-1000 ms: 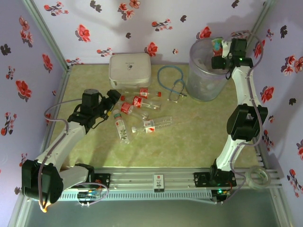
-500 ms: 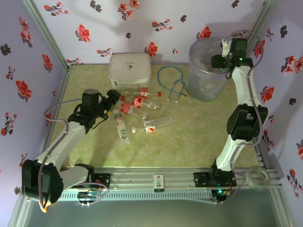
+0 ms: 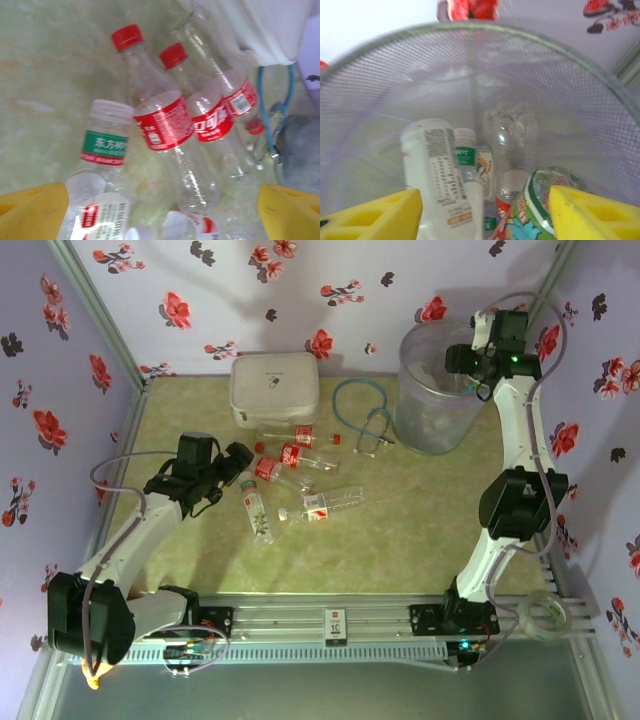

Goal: Put the plastic bottles in the bin

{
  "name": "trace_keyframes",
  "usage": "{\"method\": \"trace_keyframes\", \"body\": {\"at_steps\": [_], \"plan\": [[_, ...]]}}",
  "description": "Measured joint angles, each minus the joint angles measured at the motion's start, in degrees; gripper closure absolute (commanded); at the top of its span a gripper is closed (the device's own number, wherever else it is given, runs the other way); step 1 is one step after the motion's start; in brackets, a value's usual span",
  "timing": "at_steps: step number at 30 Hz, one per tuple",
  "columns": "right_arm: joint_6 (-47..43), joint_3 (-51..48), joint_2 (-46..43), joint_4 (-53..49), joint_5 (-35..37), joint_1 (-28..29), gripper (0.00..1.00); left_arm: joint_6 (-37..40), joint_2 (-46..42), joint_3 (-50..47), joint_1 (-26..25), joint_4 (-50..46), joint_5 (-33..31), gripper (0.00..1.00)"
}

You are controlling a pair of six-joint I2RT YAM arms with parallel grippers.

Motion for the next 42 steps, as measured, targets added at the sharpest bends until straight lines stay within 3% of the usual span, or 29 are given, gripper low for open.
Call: {"method": "trace_keyframes", "body": {"at_steps": [3, 6, 10, 16, 24, 29, 38, 42], "plan": [[1.5, 0.3, -4.2, -1.0, 0.0, 2.3, 0.27, 1.4, 1.6, 0.0, 0.0, -1.4, -1.0, 0.05], [3.1, -2.7, -10.5, -0.5, 0.0, 5.4, 0.17, 3.1, 4.5, 0.5, -0.9, -3.1, -1.9, 0.02], [6.1, -13.9, -20.5, 1.5, -0.9, 9.0, 0.15, 6.7, 10.0, 5.4, -3.5, -8.4, -4.0, 0.01], [10.7, -31.8, -29.9, 3.7, -2.7, 10.9, 0.15, 9.7, 13.3, 9.2, -5.2, -12.2, -5.4, 0.07], [14.4, -45.3, -36.9, 4.4, -7.3, 13.5, 0.15, 10.6, 19.8, 9.5, -8.0, -13.0, -5.9, 0.07], [17.3, -52.0, -40.4, 4.9, -9.0, 14.0, 0.15, 10.6, 22.6, 9.6, -10.2, -12.9, -6.0, 0.13], [18.8, -54.6, -41.7, 5.1, -10.3, 14.6, 0.15, 9.9, 25.1, 9.5, -10.7, -11.5, -6.0, 0.3], [18.8, -54.6, -42.1, 5.1, -10.7, 14.9, 0.15, 9.8, 25.5, 9.5, -10.7, -11.2, -6.0, 0.31]]}}
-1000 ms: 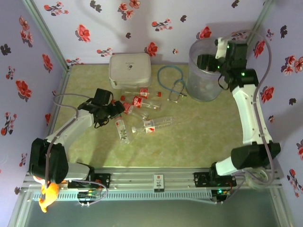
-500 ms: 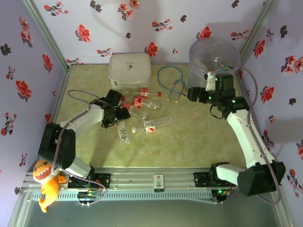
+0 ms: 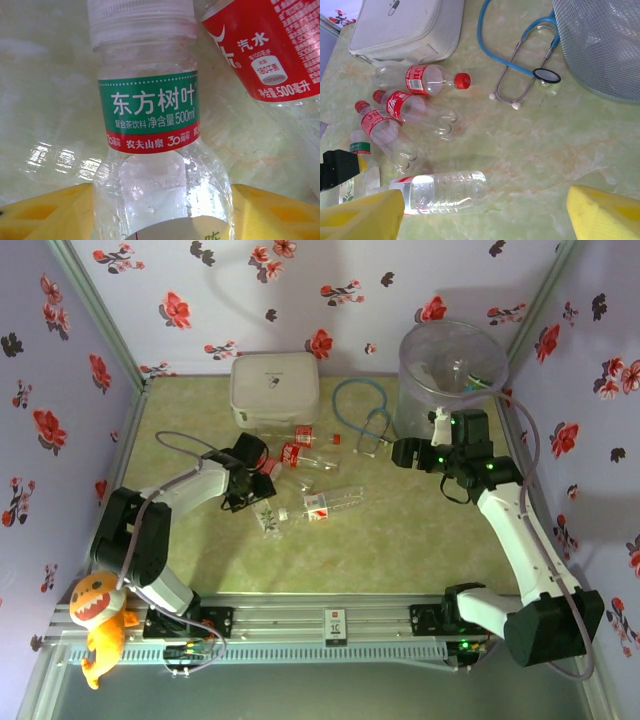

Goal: Put the plastic bottles in the bin

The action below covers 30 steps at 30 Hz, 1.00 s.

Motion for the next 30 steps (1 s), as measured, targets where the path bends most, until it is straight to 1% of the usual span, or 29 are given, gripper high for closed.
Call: {"method": "trace_keyframes", "body": {"at_steps": [2, 4, 7, 12, 16, 18, 24, 27, 30], "plan": [[0.2, -0.1, 0.0, 0.0, -0.1, 0.2, 0.15, 0.0, 0.1, 0.0, -0.1, 0.0, 0.0, 0.3], [0.4, -0.2, 0.0, 0.0, -0.3, 0.2, 0.15, 0.0, 0.3, 0.0, -0.2, 0.2, -0.1, 0.32], [0.5, -0.2, 0.0, 0.0, -0.3, 0.3, 0.15, 0.1, 0.5, 0.0, -0.3, 0.3, -0.4, 0.4], [0.6, -0.2, 0.0, 0.0, -0.5, 0.6, 0.15, 0.2, 0.4, 0.2, -0.5, 0.2, -0.5, 0.4], [1.2, -0.2, 0.3, 0.2, -0.9, 2.6, 0.15, 0.9, -0.8, 0.3, -0.5, -1.4, -0.4, 0.4], [1.7, -0.1, 1.2, 0.8, -1.1, 4.6, 0.16, 1.3, -2.4, 0.8, -0.5, -2.8, -0.4, 0.41], [4.6, 1.3, 6.8, 4.2, -2.5, 13.7, 0.15, 3.1, -10.2, 4.4, -0.2, -5.7, -0.4, 0.44], [6.6, 2.0, 9.7, 7.0, -3.9, 18.4, 0.17, 4.0, -14.2, 5.2, 0.1, -5.2, -0.4, 0.46], [8.1, 3.2, 13.0, 9.5, -5.0, 23.5, 0.18, 3.9, -15.8, 5.6, 0.1, -1.7, 1.1, 0.49]]}}
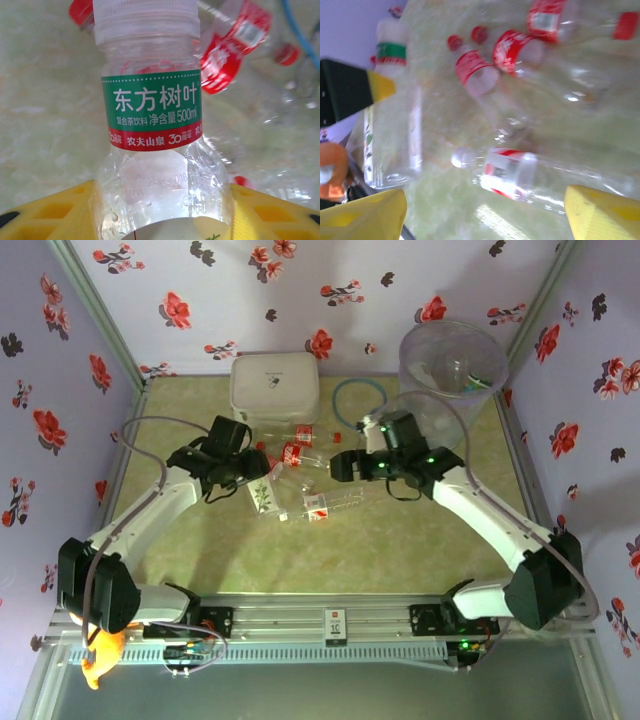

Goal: Put the plastic bottles in the bin

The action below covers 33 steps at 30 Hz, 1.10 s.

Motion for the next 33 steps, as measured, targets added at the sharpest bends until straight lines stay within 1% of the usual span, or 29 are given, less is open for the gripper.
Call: {"method": "trace_keyframes", "body": {"at_steps": [4, 7, 10, 18, 24, 26, 30, 31, 33], "plan": [[2.7, 1.3, 4.3, 4.4, -1.5, 5.7, 0.18, -0.7, 1.1, 0.1, 0.0, 6.0, 3.6, 0.49], [4.9, 1.3, 6.4, 7.7, -2.5, 8.1, 0.18, -1.9, 1.9, 0.1, 0.0, 9.6, 6.0, 0.5], [6.9, 1.3, 8.4, 10.9, -2.7, 9.1, 0.18, -3.3, 2.2, 0.1, -0.1, 12.8, 7.9, 0.5], [10.0, 2.3, 13.7, 16.7, -2.8, 9.1, 0.18, -6.4, 2.2, 0.1, -0.7, 18.4, 10.7, 0.5], [11.2, 3.2, 15.5, 18.6, -3.4, 9.1, 0.33, -7.6, 2.4, -0.3, -0.9, 20.4, 11.7, 0.49], [11.3, 3.2, 15.5, 18.7, -3.4, 9.1, 0.38, -7.6, 2.4, -0.5, -1.1, 20.9, 11.6, 0.44], [11.3, 3.3, 15.5, 18.6, -3.7, 8.7, 0.39, -7.6, 2.4, -0.8, -1.1, 21.9, 11.6, 0.35], [11.3, 3.3, 15.5, 18.6, -3.8, 8.7, 0.39, -7.6, 2.4, -0.9, -1.1, 22.1, 11.7, 0.31], [11.3, 3.3, 15.5, 18.5, -3.8, 8.6, 0.4, -7.5, 2.4, -1.0, -1.1, 22.3, 11.8, 0.14]]}}
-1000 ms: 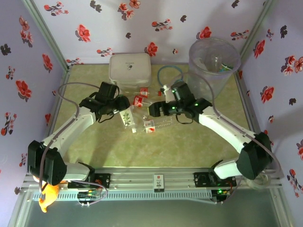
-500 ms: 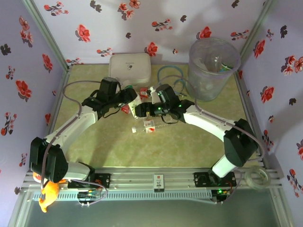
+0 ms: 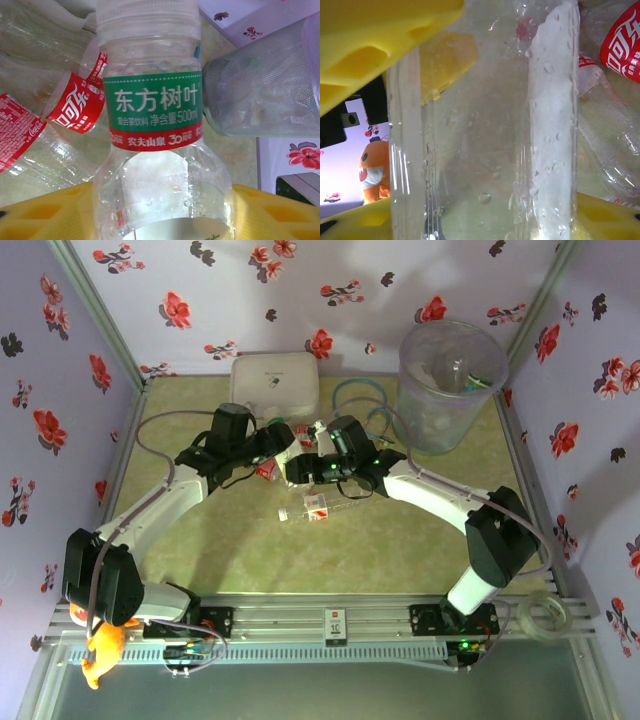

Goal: Put the plastic bottles in the bin

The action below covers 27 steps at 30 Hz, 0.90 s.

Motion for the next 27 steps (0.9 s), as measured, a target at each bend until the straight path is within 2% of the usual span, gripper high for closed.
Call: {"method": "trace_keyframes", "body": {"at_steps": [2, 3, 7, 12, 16, 20, 27], "plan": [[0.0, 0.0, 0.0, 0.0, 0.0, -0.1, 0.4, -0.1, 0.0, -0.3, 0.0, 0.3, 0.3, 0.01], [-0.1, 0.0, 0.0, -0.2, 0.1, -0.2, 0.41, -0.2, 0.0, -0.5, 0.0, 0.4, 0.4, 0.0], [-1.9, 1.1, -0.2, -3.4, 0.9, -1.0, 0.42, 0.0, 0.0, -1.1, 0.0, 0.9, 0.4, 0.0], [-8.5, 6.4, -2.7, -16.4, 6.0, -3.1, 0.45, 0.0, -1.9, -2.3, 1.1, 2.3, 1.6, 0.0], [-15.8, 13.4, -7.7, -27.0, 13.7, -8.1, 0.45, 0.0, -4.3, -4.2, 3.8, 2.0, 1.3, 0.0], [-22.2, 22.8, -11.3, -33.6, 19.4, -14.4, 0.48, -0.1, -4.5, -7.4, 4.3, 1.8, 1.1, 0.0], [-30.9, 35.4, -10.1, -38.9, 26.8, -20.9, 0.48, -0.1, -4.5, -9.3, 4.3, 0.7, 1.2, 0.01]]}}
